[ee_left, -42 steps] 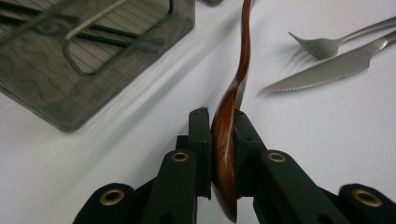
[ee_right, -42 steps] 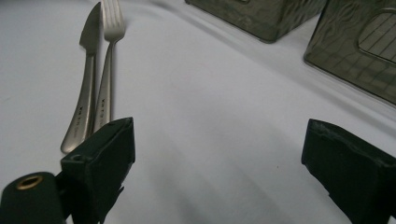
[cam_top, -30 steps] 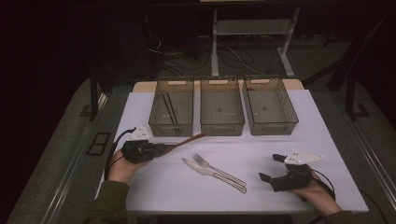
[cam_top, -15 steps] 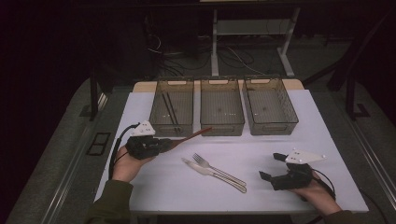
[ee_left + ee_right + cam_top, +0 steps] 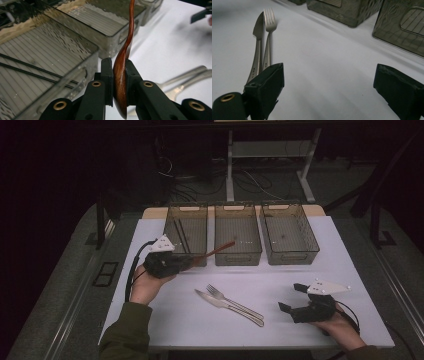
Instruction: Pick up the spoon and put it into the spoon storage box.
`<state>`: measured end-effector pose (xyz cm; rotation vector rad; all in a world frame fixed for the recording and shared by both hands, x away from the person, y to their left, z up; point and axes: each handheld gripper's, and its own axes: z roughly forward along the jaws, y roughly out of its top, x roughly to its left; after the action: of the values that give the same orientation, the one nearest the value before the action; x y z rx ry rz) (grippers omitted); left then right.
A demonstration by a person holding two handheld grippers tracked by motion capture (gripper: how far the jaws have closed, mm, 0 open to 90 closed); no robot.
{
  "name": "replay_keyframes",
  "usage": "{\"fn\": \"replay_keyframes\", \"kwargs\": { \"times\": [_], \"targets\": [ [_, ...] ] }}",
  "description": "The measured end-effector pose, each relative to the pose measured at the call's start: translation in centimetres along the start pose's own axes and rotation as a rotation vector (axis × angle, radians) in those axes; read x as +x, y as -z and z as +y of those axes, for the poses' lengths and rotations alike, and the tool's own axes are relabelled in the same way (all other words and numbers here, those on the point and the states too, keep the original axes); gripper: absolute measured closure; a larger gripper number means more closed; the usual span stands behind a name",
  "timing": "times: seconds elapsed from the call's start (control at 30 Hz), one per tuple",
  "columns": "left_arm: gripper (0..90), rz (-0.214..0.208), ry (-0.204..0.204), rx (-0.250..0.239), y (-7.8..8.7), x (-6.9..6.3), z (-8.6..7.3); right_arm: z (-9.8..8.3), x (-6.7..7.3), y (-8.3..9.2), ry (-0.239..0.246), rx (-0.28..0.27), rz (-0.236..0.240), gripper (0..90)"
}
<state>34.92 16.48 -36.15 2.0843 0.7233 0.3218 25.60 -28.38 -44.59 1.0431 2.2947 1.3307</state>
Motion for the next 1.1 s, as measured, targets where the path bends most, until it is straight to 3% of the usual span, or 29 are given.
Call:
{"fn": "replay_keyframes", "kwargs": {
  "times": [0.23,0.63,0.83,0.97,1.1],
  "targets": [
    [80.3,0.048,0.034,0.001,-1.8,0.6,2.0,0.0,0.0,0.1,-0.007,-0.007,-0.001,9.1],
    [80.2,0.101,0.033,0.017,-5.3,1.3,5.4,0.1,-0.1,0.3,-0.015,-0.026,0.003,9.1],
    [80.2,0.137,0.069,0.025,-7.9,1.4,6.6,0.1,-0.1,0.3,-0.020,-0.032,0.006,9.1],
    [80.2,0.152,0.054,0.057,-9.9,1.3,7.0,0.2,-0.1,0.4,-0.021,-0.036,0.007,9.1],
    [80.2,0.167,0.074,0.079,-11.6,1.2,7.3,0.1,-0.2,0.5,-0.019,-0.041,0.008,9.1]
  ]
}}
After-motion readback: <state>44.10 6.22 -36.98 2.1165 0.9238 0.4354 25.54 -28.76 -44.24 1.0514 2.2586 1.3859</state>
